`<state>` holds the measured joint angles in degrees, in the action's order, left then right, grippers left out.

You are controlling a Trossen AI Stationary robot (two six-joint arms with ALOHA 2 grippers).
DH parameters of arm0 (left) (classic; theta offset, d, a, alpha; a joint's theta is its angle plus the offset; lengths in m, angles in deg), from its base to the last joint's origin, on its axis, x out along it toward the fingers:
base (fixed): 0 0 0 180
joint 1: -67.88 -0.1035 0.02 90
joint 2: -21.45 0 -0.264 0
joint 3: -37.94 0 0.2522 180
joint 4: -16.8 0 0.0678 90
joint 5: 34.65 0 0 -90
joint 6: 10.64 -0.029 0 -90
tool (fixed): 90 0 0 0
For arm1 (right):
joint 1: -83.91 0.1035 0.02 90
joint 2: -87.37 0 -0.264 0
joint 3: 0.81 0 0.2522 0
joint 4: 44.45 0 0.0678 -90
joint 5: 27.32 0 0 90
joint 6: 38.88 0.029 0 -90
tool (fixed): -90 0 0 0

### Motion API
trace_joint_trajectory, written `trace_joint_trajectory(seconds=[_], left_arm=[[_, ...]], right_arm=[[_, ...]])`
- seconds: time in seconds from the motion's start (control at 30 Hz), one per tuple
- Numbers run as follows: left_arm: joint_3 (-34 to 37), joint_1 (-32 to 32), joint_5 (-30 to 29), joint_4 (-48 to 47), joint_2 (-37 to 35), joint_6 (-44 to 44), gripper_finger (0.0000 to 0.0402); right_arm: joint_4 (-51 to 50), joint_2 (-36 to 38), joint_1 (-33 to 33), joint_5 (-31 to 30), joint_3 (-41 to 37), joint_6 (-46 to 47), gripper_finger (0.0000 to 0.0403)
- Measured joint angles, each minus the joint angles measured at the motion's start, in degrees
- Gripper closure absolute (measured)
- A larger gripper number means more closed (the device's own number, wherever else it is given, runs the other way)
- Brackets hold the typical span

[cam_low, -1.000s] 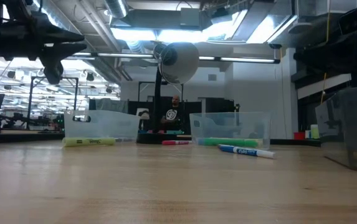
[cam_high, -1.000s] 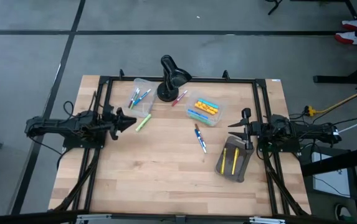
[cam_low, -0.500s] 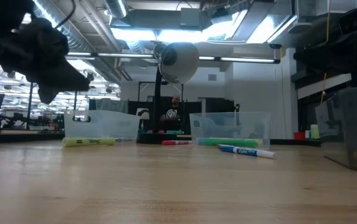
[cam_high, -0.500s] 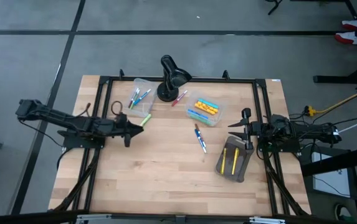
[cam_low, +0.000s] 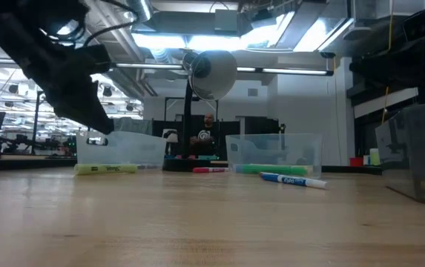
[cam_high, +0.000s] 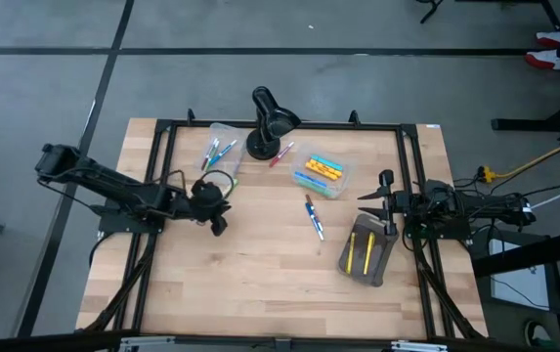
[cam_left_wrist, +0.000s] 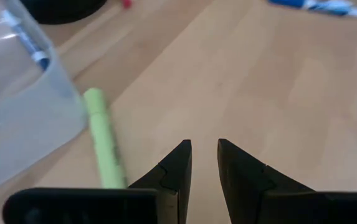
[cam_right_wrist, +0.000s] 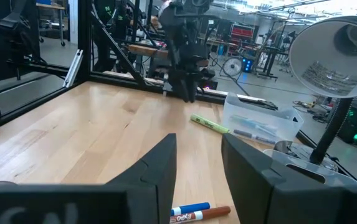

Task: Pick & Place Markers
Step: Put the light green highlighter pen into the right transparent bin

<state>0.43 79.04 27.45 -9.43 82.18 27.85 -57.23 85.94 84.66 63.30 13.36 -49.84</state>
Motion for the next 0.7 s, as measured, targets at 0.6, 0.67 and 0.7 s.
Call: trace_joint_trajectory(seconds=[0.6,0.67,0.7], left_arm=[[-2.29,-6.76,0.82,-5.29,8.32,3.28,0.0310],[-2.29,-7.34,0.65,-5.33,8.32,2.04,0.0309],[-2.29,-7.65,0.59,-5.32,8.32,1.84,0.0309]], right_arm=[[0.01,0.00,0.00,0.00,0.00,0.00,0.0276],[0.01,0.00,0.01,0.00,0.00,-0.01,0.0276],[0.01,0.00,0.00,-0.02,0.00,0.00,0.0276]])
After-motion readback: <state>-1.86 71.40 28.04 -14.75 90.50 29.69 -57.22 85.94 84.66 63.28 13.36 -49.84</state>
